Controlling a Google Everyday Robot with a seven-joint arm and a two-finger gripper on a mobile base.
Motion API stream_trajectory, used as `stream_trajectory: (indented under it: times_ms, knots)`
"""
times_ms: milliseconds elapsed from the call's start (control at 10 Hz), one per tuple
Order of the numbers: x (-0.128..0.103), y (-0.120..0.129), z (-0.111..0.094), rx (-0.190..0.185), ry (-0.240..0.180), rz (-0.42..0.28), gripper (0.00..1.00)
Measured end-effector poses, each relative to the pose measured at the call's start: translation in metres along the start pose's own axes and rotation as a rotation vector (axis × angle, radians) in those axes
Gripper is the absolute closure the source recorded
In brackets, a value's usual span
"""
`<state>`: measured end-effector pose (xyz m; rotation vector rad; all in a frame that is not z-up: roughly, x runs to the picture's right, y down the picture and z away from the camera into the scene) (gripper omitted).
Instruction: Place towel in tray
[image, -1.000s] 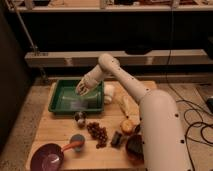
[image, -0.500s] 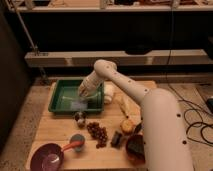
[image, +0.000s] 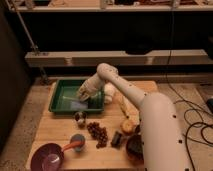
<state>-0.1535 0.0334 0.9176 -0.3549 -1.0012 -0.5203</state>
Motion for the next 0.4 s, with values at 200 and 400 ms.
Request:
stream_trajectory:
  times_ms: [200,400]
  knots:
    - [0.0014,-0.0001,-0.0007,-0.001,-0.011,0.004,0.2]
    - [0.0003,-0.0012,0.0002,-0.001,-0.012,0.003,0.2]
